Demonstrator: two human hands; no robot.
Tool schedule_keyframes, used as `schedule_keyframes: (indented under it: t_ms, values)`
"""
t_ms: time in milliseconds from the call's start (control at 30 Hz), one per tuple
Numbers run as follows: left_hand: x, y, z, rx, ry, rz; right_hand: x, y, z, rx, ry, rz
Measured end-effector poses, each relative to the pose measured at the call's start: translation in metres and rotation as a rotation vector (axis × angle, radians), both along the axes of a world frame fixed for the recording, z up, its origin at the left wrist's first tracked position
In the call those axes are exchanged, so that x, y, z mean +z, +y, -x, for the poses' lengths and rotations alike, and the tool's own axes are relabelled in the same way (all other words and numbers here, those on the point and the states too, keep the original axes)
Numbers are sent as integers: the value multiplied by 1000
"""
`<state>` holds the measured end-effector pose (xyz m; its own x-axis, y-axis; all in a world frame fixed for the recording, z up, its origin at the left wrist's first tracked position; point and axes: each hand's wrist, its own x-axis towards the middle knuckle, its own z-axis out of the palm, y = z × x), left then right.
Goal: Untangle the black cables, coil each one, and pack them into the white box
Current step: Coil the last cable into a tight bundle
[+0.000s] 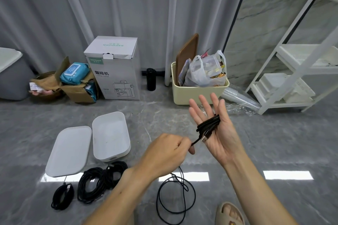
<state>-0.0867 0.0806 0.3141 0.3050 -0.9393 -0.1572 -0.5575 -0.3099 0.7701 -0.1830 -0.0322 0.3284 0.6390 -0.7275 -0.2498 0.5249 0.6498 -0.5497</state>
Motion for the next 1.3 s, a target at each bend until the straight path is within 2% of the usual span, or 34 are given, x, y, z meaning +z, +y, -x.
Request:
schedule_keyframes:
  t_ms: [200,267,433,533,633,700,833,967,1067,1167,1233,1300]
  values:
    - [4,-4,-1,24,-296,140,-7,9,-3,109,309,285]
    - [4,-2,-3,24,-324,173,-6,13,-4,170,405,357]
    - [8,-2,-13,104,-137,208,-7,18,-1,429,701,541]
    - [10,-2,-17,174,-7,195,-5,24,0,624,709,570]
    - [12,-1,-19,201,42,183,-1,26,1,778,752,588]
    - [14,-1,-22,224,72,190,0,25,2,834,713,574]
    - [18,-2,-27,287,244,243,2,22,4,969,576,527]
    - [19,-6,-28,310,374,248,3,21,9,1092,224,396]
    - [20,-6,-26,250,447,315,-4,23,9,1053,-30,285]
    - [19,-4,-20,145,577,400,-6,26,6,969,-185,202]
    - [17,-3,-16,150,695,381,-6,28,4,919,-270,144]
    - [20,-3,-13,153,737,352,-5,30,0,889,-389,56]
